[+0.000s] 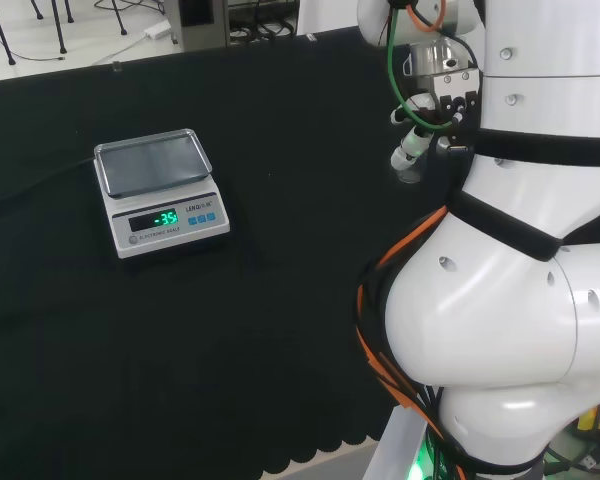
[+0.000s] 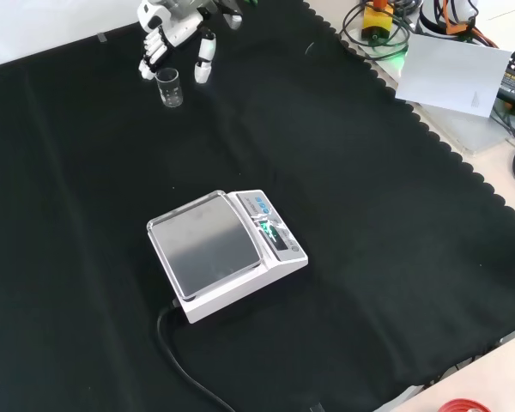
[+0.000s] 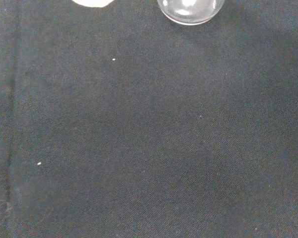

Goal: Pick up the beaker.

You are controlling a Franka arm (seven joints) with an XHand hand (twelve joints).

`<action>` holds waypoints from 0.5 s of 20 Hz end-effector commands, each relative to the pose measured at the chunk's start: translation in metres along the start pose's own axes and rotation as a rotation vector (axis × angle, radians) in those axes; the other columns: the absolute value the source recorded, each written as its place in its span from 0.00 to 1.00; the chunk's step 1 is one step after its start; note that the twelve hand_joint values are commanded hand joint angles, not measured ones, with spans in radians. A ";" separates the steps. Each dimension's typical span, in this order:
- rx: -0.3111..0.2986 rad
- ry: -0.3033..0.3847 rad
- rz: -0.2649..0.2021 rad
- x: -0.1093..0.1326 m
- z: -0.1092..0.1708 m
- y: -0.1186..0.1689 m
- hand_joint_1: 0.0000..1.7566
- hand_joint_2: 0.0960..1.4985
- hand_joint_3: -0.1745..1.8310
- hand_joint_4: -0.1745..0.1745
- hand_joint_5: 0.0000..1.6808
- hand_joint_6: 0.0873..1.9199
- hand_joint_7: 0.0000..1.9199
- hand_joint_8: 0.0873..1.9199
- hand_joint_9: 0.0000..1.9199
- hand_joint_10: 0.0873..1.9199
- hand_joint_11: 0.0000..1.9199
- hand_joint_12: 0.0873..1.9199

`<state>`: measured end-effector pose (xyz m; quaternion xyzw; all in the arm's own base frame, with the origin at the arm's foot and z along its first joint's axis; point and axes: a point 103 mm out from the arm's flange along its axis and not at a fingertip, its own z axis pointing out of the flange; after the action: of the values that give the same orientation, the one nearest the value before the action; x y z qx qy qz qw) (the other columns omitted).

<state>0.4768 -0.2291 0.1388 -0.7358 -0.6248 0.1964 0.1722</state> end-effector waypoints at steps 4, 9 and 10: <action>0.033 -0.011 -0.004 -0.002 0.001 0.022 0.47 0.60 0.00 0.39 0.09 0.00 0.00 0.17 0.00 0.41 0.00 0.72; 0.062 0.006 -0.006 0.002 0.010 0.036 0.48 0.63 0.00 0.32 0.16 0.00 0.00 0.25 0.01 0.44 0.00 0.74; 0.064 0.006 -0.007 0.001 0.011 0.037 0.48 0.64 0.00 0.30 0.17 0.00 0.00 0.28 0.02 0.44 0.00 0.75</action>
<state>0.5006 -0.2354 0.1208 -0.7310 -0.6230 0.2102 0.1829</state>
